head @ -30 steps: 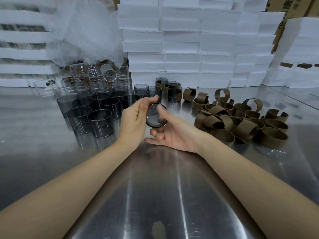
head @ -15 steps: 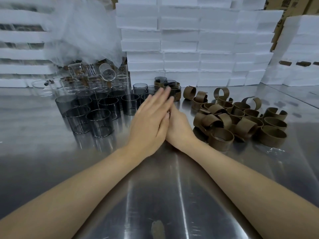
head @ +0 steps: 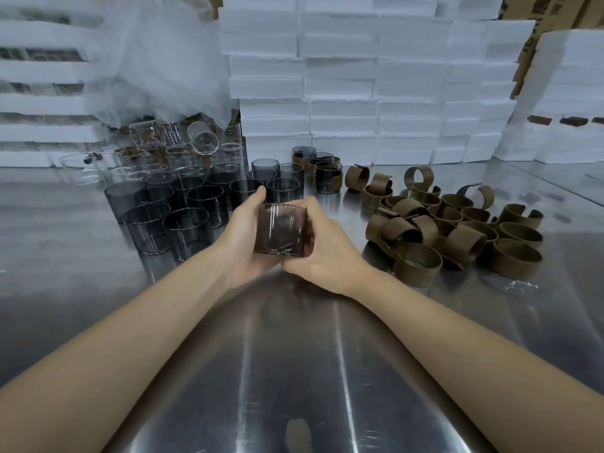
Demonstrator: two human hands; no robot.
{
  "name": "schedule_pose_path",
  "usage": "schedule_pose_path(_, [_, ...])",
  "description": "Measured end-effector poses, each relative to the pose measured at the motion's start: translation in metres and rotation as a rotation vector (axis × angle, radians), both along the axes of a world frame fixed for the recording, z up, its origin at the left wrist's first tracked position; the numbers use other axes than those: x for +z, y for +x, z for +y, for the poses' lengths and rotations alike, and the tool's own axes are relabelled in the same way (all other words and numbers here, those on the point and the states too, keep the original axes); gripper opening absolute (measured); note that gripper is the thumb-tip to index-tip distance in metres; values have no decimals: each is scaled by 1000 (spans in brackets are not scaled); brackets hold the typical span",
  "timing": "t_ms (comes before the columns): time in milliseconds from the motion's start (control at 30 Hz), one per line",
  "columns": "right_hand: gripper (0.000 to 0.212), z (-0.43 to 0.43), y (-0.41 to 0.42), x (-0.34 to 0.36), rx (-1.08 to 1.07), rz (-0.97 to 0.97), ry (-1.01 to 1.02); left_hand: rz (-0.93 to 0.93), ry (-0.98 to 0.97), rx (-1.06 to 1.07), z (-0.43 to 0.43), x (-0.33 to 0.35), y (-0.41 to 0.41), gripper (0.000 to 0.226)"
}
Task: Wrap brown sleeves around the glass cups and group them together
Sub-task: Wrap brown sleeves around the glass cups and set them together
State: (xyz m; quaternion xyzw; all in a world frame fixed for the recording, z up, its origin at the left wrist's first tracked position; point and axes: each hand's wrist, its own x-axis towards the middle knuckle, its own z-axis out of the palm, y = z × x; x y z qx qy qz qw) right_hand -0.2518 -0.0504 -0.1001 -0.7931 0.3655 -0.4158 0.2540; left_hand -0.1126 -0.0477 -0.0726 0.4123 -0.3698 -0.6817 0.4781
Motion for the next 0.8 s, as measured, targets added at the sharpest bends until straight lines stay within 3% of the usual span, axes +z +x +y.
schedule_pose_path(133, [56, 2, 1, 1, 24, -53, -45, 82, 9, -44, -2, -5, -1, 76])
schedule_pose_path(233, [84, 3, 4, 1, 148, -122, 3, 151, 41, 42, -3, -11, -5, 61])
schedule_pose_path(333, [91, -2, 8, -3, 111, -137, 18, 169, 59, 69, -8, -18, -8, 59])
schedule_pose_path(500, [79, -13, 3, -1, -154, -228, 103, 78, -193, 50, -12, -26, -23, 76])
schedule_pose_path(600, [68, -16, 1, -2, -220, -279, 150, -21, -329, -58, -10, -31, -27, 64])
schedule_pose_path(700, [45, -17, -4, 0, -327, -192, 99, -74, -369, -89, -9, -31, -25, 50])
schedule_pose_path(800, [40, -19, -15, 4, -444, -166, 69, -90, -343, -9, -8, -32, -25, 57])
